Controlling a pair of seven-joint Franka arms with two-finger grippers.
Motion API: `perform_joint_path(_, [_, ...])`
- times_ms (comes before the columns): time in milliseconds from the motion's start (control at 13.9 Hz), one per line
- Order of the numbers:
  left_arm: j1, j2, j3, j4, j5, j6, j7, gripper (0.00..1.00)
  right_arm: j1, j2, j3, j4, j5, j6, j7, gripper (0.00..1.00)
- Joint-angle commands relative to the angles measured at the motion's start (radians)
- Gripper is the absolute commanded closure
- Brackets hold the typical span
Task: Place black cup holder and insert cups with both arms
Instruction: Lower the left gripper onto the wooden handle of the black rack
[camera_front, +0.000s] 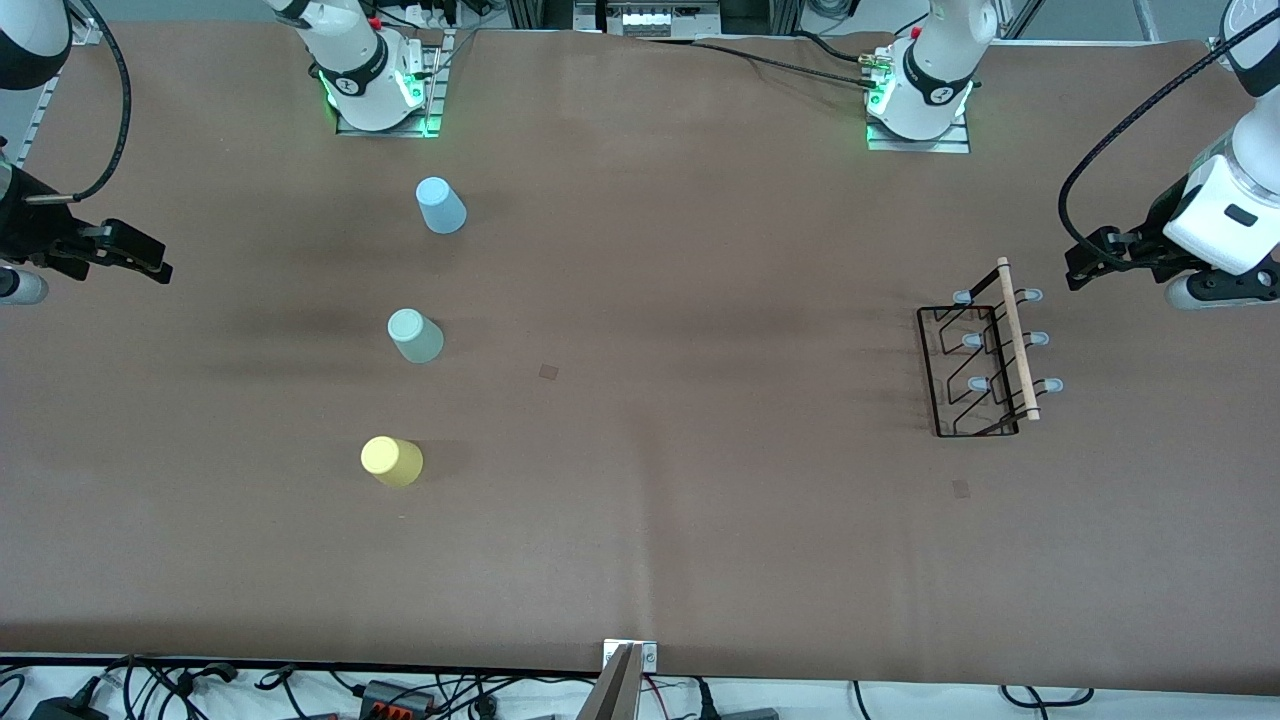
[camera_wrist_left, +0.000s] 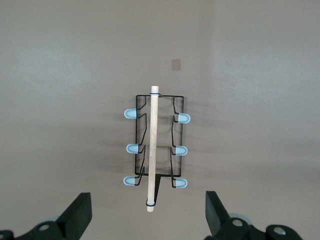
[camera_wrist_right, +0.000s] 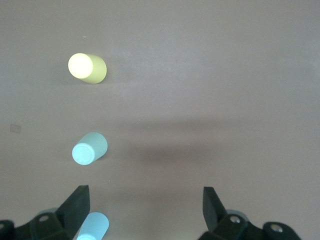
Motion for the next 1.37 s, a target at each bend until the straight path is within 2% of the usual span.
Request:
perform_joint_path(0, [0.008, -0.003, -0.005, 0.009, -0.016, -0.014, -0.004, 0.0, -0.003, -0.023, 0.0, -0.011, 0.013, -0.013, -0.019, 0.0])
perform_joint_path(288, [0.003, 0.029, -0.005, 0.006, -0.016, -0.001, -0.004, 0.0, -0.001, -0.019, 0.0, -0.008, 0.013, -0.012, -0.018, 0.0])
perform_joint_path(432, [0.005, 0.07, -0.005, -0.029, -0.016, 0.085, -0.003, 0.0, -0.003, -0.019, 0.0, -0.008, 0.013, -0.012, -0.018, 0.0])
perform_joint_path(719, [0.008, 0.067, -0.008, -0.25, -0.014, 0.304, -0.001, 0.0, -0.001, -0.018, 0.0, -0.008, 0.013, -0.006, -0.018, 0.0])
perform_joint_path(935, [0.008, 0.043, -0.008, -0.461, -0.001, 0.561, 0.008, 0.0, -0.001, -0.013, 0.0, -0.008, 0.013, -0.004, -0.016, 0.0])
perform_joint_path(1295, [0.036, 0.046, -0.008, -0.519, -0.001, 0.604, 0.079, 0.0, 0.0, -0.012, 0.005, -0.008, 0.013, -0.004, -0.015, 0.0])
